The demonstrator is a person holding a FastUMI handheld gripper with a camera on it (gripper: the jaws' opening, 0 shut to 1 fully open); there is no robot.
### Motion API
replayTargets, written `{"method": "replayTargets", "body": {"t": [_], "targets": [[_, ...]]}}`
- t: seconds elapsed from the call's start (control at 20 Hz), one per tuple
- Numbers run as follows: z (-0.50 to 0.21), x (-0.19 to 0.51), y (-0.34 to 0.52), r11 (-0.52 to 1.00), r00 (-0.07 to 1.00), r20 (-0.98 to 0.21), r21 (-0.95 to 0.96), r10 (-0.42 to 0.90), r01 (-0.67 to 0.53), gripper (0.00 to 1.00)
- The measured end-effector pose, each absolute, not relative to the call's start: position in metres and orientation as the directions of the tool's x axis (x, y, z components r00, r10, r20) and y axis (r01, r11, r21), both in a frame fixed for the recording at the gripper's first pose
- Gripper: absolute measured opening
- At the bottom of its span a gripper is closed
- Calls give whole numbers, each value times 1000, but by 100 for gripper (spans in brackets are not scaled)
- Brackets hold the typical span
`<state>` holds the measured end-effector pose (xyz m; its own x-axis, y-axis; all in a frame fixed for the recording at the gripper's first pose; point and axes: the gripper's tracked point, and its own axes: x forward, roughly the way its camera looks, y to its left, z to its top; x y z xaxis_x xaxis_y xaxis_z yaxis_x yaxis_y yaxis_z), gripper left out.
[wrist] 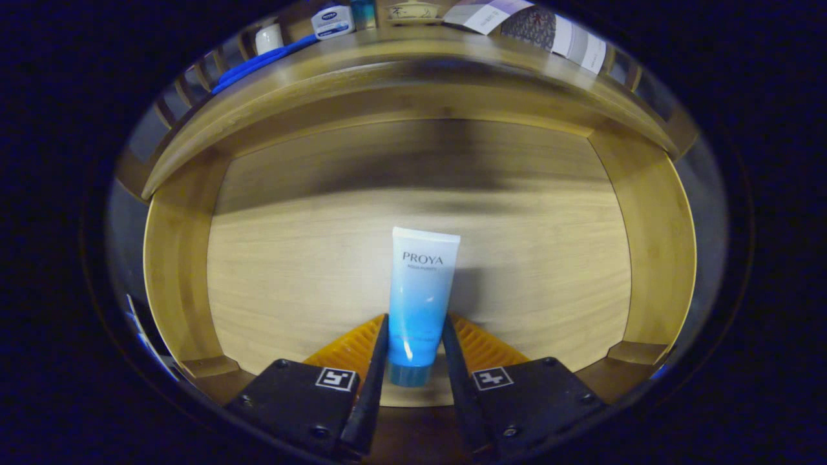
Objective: Pull open the drawer, take out the items inside it, and place them on the countertop above the cabinet.
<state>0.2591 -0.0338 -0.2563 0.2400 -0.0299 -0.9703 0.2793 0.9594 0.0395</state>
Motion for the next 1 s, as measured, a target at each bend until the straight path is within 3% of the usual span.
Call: {"method": "replayTargets", "body": {"t": [0.2, 1.0], "targets": [[-246, 257, -28, 963, 286, -958, 83, 6, 258, 45], [-101, 255, -31, 972, 527, -849, 151, 34, 182, 45]]}}
